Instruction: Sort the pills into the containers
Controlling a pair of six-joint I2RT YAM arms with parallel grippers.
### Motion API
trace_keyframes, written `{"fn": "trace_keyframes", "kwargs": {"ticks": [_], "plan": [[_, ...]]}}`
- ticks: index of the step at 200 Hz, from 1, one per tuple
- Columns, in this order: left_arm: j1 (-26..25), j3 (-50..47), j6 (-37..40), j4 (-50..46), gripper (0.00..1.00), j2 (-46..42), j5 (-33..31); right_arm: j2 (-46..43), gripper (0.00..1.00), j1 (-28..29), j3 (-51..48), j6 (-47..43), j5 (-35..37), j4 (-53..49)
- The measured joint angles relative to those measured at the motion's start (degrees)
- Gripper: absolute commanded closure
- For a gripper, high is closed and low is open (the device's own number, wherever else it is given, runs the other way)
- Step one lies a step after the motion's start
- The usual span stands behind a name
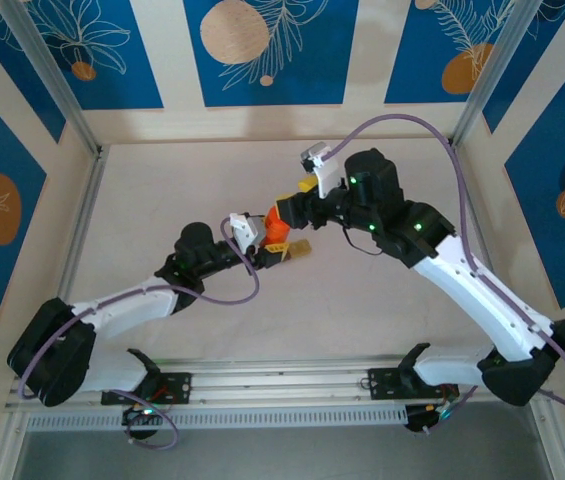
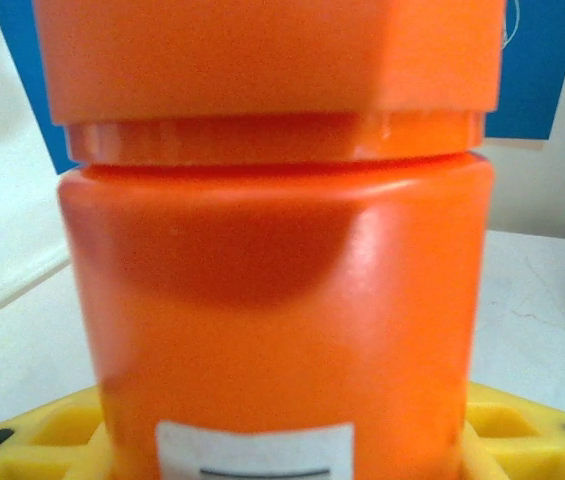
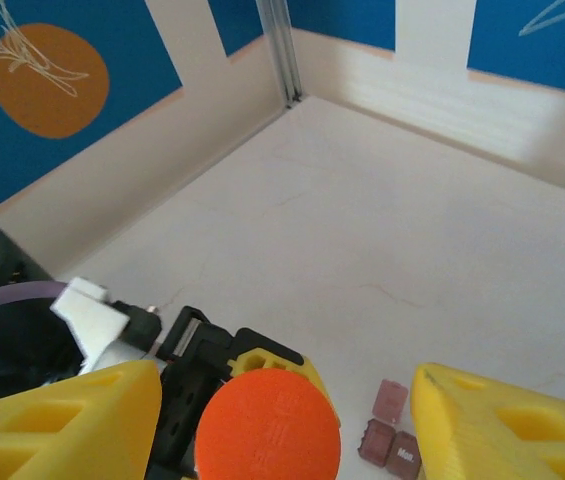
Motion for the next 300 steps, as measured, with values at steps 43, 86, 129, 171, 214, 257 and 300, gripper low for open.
{"fn": "trace_keyframes", "kwargs": {"ticks": [43,86,129,171,214,257,300], "plan": [[0.0,0.0,1.7,-2.2,1.00,-1.1,-2.5,4.3,0.35,1.6,0.0,2.7,1.6,0.0],[0.0,0.0,1.7,-2.5,1.00,-1.1,-3.6,5.5,0.35,1.9,0.2,3.1,2.2,-0.4],[0.0,0.0,1.7,-2.5,1.00,-1.1,-4.9,5.6,0.36,1.9,0.2,3.1,2.4,-1.6],[0.0,0.0,1.7,-2.6,1.00,-1.1,-5.6,6.0,0.36,1.3,0.2,3.8,0.8,-2.1],[0.0,0.0,1.7,-3.4,1.00,-1.1,-5.8,7.2,0.38,0.2,0.2,4.6,-2.2,-2.2],[0.0,0.0,1.7,-3.7,1.00,-1.1,-5.8,7.4,0.45,-0.7,0.1,4.5,-4.9,-2.2],[0.0,-0.5,1.9,-2.8,1.00,-1.2,-5.5,6.7,0.54,-2.9,-1.6,1.4,-10.6,-0.6]]}}
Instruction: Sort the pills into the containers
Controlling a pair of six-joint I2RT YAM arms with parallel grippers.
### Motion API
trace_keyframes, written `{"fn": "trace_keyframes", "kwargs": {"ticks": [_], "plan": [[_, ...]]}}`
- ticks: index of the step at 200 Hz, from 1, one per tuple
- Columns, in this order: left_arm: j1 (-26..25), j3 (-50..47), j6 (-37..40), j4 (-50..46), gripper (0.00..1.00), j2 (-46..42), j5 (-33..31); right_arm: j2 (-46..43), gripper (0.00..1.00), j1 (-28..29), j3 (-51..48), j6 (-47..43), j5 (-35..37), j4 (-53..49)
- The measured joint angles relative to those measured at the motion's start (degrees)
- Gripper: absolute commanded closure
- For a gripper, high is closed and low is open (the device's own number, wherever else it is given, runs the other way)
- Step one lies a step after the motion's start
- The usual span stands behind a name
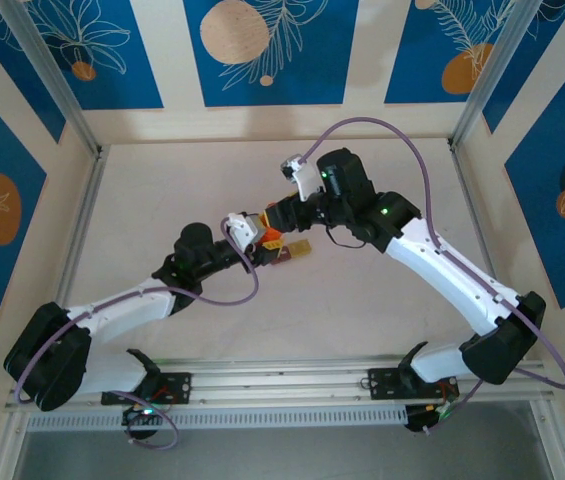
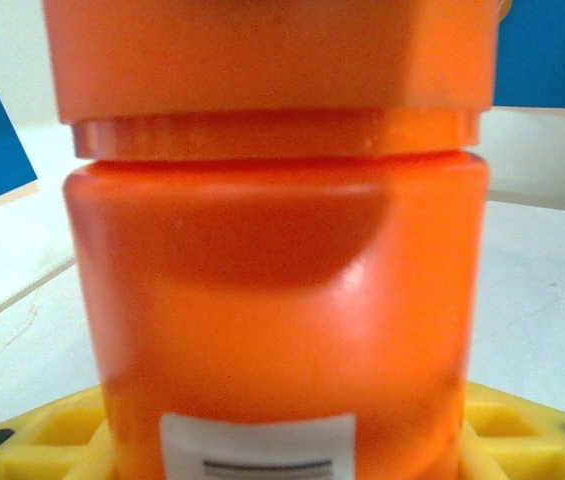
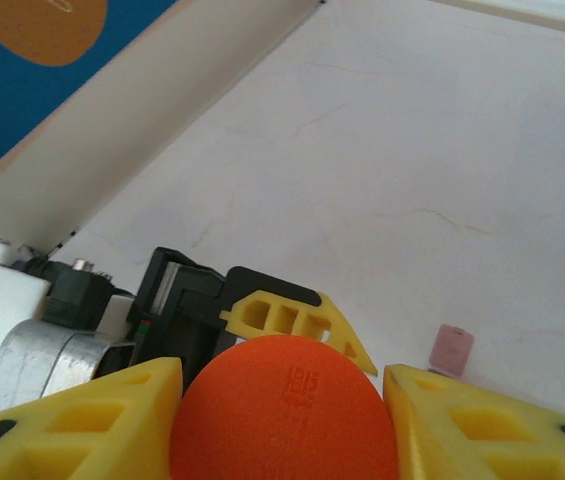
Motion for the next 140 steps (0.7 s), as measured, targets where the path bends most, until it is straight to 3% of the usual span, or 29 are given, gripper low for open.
{"fn": "trace_keyframes", "kwargs": {"ticks": [53,72,140], "plan": [[0.0,-2.1,-0.1,4.9,1.00,0.0,5.2,-3.8,0.55,-3.1,-4.1,-12.7,-10.4,1.2],[0.0,-2.3,-0.5,5.7,1.00,0.0,7.2,-3.8,0.42,-3.4,-4.0,-17.0,-12.1,1.0],[0.0,-2.4,-1.3,9.3,1.00,0.1,10.8,-3.9,0.29,-6.9,-3.0,-18.3,-18.7,1.2]]}}
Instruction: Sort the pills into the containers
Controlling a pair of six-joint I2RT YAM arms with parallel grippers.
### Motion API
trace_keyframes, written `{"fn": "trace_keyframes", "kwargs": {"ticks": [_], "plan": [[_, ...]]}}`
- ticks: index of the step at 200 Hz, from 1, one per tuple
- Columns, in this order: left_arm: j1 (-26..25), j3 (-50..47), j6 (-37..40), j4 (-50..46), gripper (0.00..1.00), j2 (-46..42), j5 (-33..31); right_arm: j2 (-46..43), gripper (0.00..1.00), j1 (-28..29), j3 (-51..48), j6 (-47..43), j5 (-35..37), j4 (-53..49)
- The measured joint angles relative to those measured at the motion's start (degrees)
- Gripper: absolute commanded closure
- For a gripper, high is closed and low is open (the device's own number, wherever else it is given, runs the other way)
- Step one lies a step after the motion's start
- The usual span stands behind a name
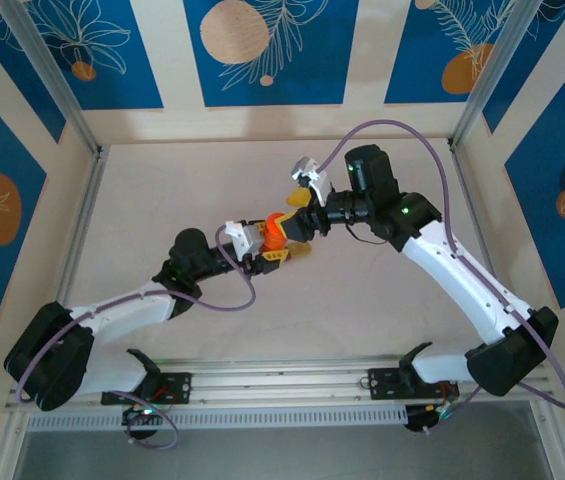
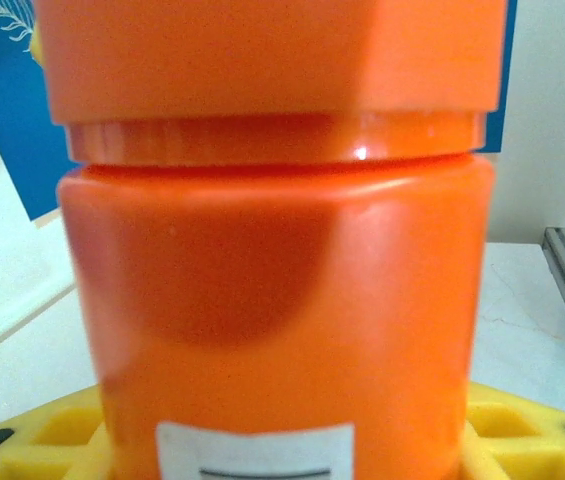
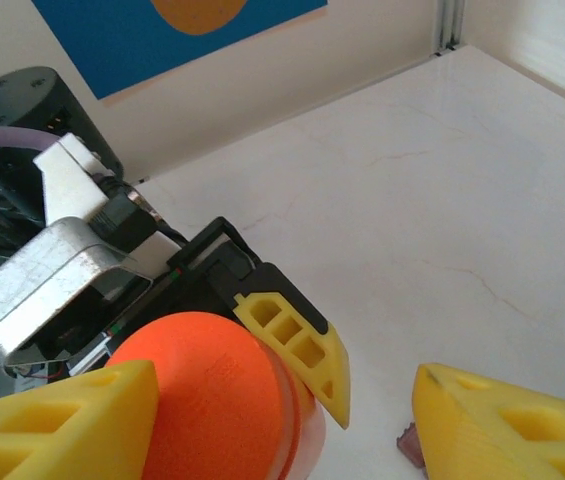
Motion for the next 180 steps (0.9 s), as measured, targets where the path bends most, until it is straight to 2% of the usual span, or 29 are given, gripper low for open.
{"fn": "trace_keyframes", "kwargs": {"ticks": [33,55,84,146,180], "plan": [[0.0,0.0,-0.8,0.6,1.00,0.0,-0.2,-4.9,0.24,1.3,-4.6,4.6,2.2,8.1],[0.0,0.0,-0.8,0.5,1.00,0.0,-1.6,-7.9,0.23,5.5,-9.7,9.0,8.6,15.5],[0.0,0.0,-1.5,0.3,1.00,0.0,-2.2,-8.2,0.22,10.5,-14.2,9.0,14.1,21.6],[0.0,0.0,-2.7,1.3,1.00,0.0,-2.2,-8.4,0.24,10.7,-18.3,7.7,20.5,25.9],[0.0,0.0,-3.2,1.9,1.00,0.0,-1.9,-9.6,0.26,10.4,-19.7,7.0,21.2,25.8]]}}
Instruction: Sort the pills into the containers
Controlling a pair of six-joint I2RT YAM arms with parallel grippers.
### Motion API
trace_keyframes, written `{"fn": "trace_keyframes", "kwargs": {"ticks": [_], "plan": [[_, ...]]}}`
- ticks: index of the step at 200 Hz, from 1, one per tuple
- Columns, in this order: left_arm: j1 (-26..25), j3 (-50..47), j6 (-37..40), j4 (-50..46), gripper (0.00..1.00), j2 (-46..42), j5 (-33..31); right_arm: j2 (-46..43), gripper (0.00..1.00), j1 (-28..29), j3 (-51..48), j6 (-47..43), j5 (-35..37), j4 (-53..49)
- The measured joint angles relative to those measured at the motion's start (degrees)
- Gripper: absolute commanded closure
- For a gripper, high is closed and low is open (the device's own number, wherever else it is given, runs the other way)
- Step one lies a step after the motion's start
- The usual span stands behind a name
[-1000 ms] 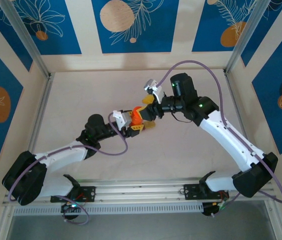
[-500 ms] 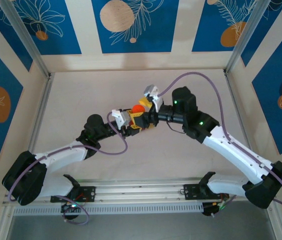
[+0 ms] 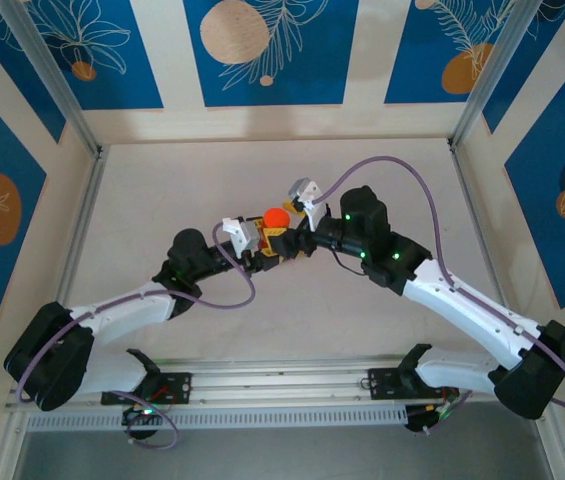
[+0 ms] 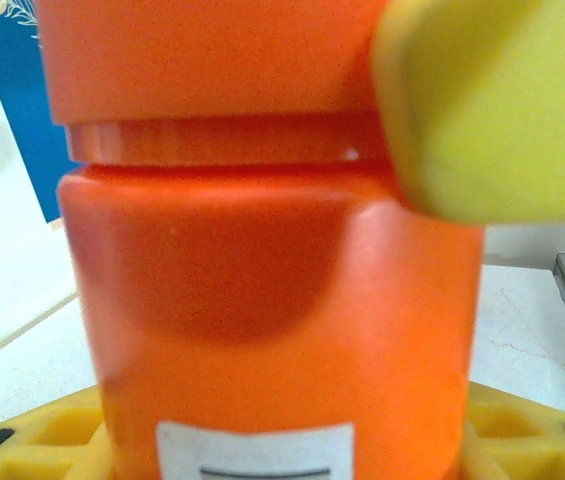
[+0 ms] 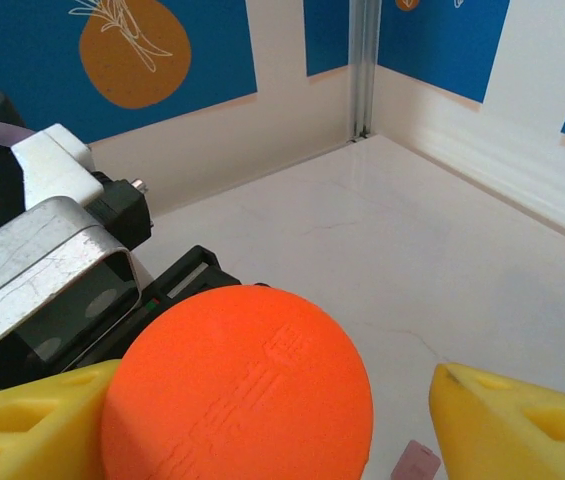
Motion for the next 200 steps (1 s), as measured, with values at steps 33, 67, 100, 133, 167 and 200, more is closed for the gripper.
{"fn": "trace_keyframes", "kwargs": {"ticks": [33,67,100,133,167,200], "plan": [[0.0,0.0,-0.8,1.0,1.00,0.0,0.3,-0.5,0.28,0.0,-0.2,0.3,-0.3,0.9],[0.0,0.0,-1.0,1.1,1.00,0.0,0.7,-0.4,0.29,0.0,-0.2,1.4,-0.8,2.2],[0.0,0.0,-1.0,1.1,1.00,0.0,0.9,-0.1,0.30,0.0,-0.2,2.8,-1.0,2.9],[0.0,0.0,-1.0,1.0,1.00,0.0,0.9,1.0,0.34,0.0,-0.2,3.7,-1.5,3.1],[0.0,0.0,-1.6,0.6,1.00,0.0,0.9,1.2,0.46,0.1,-0.2,3.5,-2.6,3.3],[0.0,0.0,-1.9,0.7,1.00,0.0,1.4,1.2,0.40,-0.4,-0.2,3.5,-3.7,3.2]]}}
